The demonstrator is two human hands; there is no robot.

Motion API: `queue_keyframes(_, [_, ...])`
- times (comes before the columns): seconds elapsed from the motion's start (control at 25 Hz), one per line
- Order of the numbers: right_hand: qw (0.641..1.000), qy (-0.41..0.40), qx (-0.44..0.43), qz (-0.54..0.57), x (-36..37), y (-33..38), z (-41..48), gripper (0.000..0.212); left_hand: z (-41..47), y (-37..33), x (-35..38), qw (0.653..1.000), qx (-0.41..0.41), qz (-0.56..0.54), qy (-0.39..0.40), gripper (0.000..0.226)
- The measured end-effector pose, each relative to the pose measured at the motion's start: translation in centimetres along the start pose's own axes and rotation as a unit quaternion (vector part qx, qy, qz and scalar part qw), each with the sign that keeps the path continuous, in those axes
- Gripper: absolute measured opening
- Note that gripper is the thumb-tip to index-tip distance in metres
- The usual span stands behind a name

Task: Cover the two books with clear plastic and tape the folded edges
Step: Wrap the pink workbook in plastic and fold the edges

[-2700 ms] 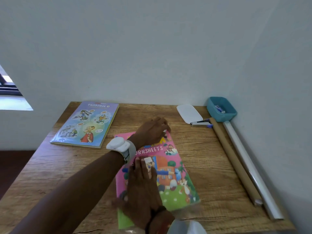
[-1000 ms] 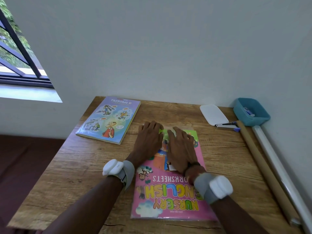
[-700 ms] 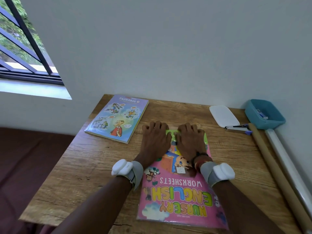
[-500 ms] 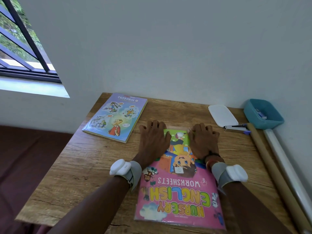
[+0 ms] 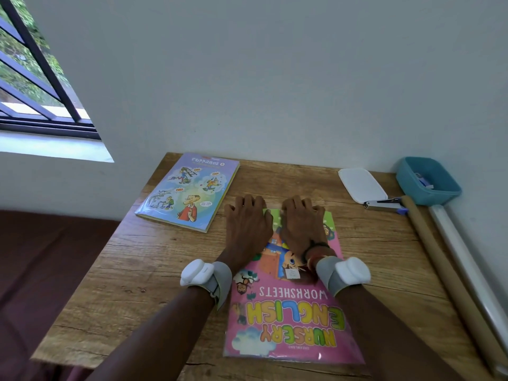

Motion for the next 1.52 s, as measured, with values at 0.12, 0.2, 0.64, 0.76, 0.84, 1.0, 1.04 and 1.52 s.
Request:
queue_keyframes(0.12, [0.997, 0.022, 0.048, -0.059, 0.3, -5.3, -1.1, 0.017, -0.3, 0.1, -0.3, 1.000, -0.018, 0.003, -0.004, 0.027])
queue_keyframes(0.2, [0.994, 0.030, 0.067, -0.082, -0.1, -7.6, -1.7, 0.021, -0.4, -0.2, -0.6, 1.000, -0.014, 0.010, -0.013, 0.028])
queue_keyframes(0.64, [0.996, 0.013, -0.026, 0.080, -0.4, 2.8, 0.5, 0.028, -0.3, 1.2, 0.0, 0.996, -0.032, -0.082, -0.015, 0.026])
queue_keyframes(0.76, [0.996, 0.008, -0.003, 0.092, 0.0, -0.4, 0.2, 0.028, -0.4, 2.3, 0.3, 0.991, -0.074, -0.107, -0.022, 0.025])
queue_keyframes(0.84, [0.994, 0.005, 0.032, 0.107, -0.1, -2.7, -0.1, 0.028, -0.6, 2.7, 0.3, 0.988, -0.094, -0.121, -0.033, 0.028])
queue_keyframes(1.0, [0.990, -0.008, 0.069, 0.122, -0.4, -5.9, -1.2, 0.029, -0.8, 2.7, 0.0, 0.984, -0.111, -0.138, -0.036, 0.030])
queue_keyframes(1.04, [0.989, -0.011, 0.082, 0.125, -0.6, -6.5, -1.4, 0.028, -0.8, 2.7, -0.1, 0.984, -0.115, -0.133, -0.035, 0.031])
queue_keyframes(1.52, [0.993, 0.003, 0.094, 0.065, -2.0, -6.4, -3.3, 0.049, -1.2, 2.8, -1.2, 0.952, -0.182, -0.246, -0.012, 0.046])
Point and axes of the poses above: each hand's wrist, its own z-axis towards the middle knuckle, its own x-axis out of the palm, y = z × x, the point moved 9 cm from there along z, towards the middle knuckle, and after that the axes turned 6 degrees about -z, right-handed, at the moved point
